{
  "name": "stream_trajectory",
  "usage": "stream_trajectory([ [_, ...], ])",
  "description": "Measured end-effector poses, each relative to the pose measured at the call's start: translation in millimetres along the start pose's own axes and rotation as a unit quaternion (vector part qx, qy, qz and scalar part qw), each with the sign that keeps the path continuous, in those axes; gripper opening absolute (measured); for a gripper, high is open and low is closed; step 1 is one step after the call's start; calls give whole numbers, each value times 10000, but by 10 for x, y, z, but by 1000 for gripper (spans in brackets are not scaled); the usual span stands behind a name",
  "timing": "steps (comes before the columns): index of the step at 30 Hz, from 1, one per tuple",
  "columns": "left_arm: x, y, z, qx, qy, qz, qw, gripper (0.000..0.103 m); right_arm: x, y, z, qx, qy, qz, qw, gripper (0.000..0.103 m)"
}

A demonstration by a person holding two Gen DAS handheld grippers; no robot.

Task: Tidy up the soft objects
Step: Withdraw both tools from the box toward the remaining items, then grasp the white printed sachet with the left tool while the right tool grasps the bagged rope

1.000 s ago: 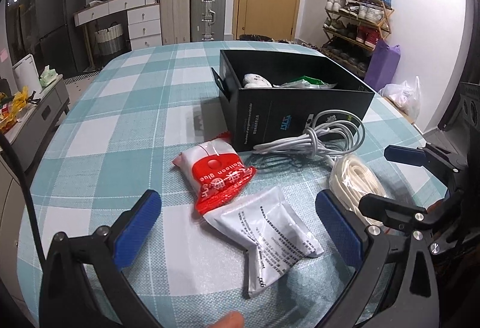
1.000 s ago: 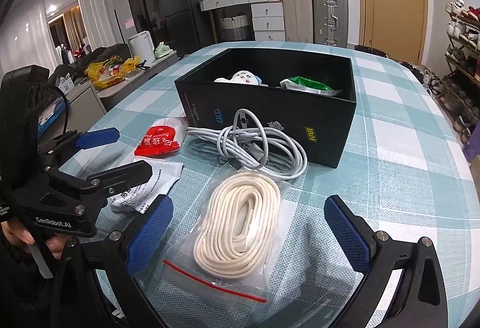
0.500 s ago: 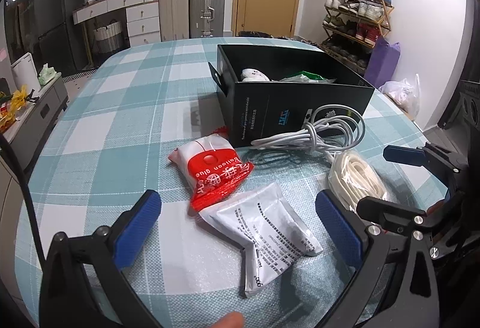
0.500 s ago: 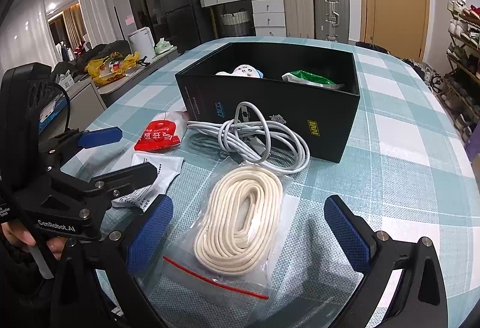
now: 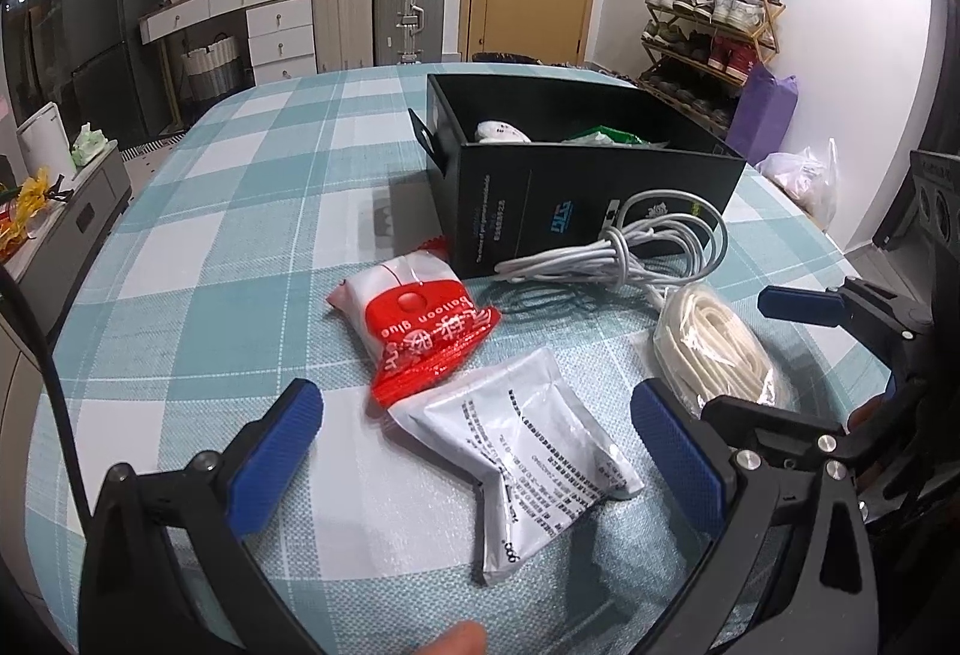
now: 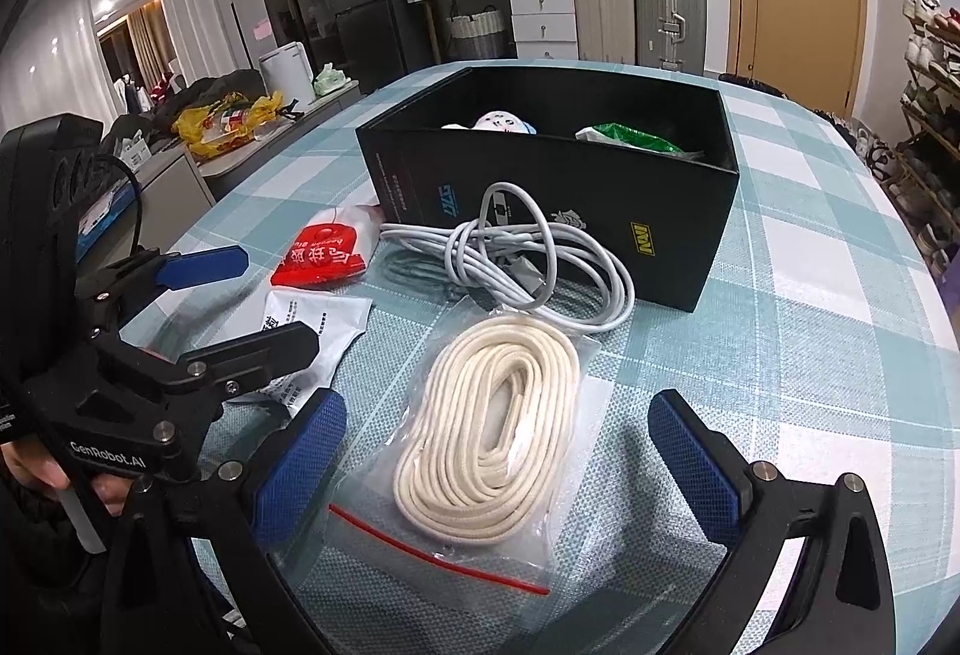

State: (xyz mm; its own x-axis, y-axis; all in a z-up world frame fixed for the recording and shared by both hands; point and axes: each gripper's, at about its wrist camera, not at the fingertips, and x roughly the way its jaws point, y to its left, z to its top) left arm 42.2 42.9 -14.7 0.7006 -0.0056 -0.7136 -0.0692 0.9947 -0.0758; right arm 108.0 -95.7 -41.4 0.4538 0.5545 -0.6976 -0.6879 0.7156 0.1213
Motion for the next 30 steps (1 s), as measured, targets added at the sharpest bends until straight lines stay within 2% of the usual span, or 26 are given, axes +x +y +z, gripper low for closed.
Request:
stream_trajectory([
  [11, 48, -64, -32, 92, 138, -86, 9998, 103, 11, -23, -77, -68, 197, -188, 9996, 102],
  [20, 67, -31, -109, 227, 393, 20, 9990, 103, -37, -116, -117, -5, 199, -357, 9992, 102],
  [27, 45, 27, -110, 54, 398, -110, 9991, 103, -35, -73, -100, -43, 163, -239, 9996, 102],
  [30, 89, -19, -106, 94, 450, -26, 9989, 103, -3, -31, -83, -76, 180, -222, 9996, 102],
])
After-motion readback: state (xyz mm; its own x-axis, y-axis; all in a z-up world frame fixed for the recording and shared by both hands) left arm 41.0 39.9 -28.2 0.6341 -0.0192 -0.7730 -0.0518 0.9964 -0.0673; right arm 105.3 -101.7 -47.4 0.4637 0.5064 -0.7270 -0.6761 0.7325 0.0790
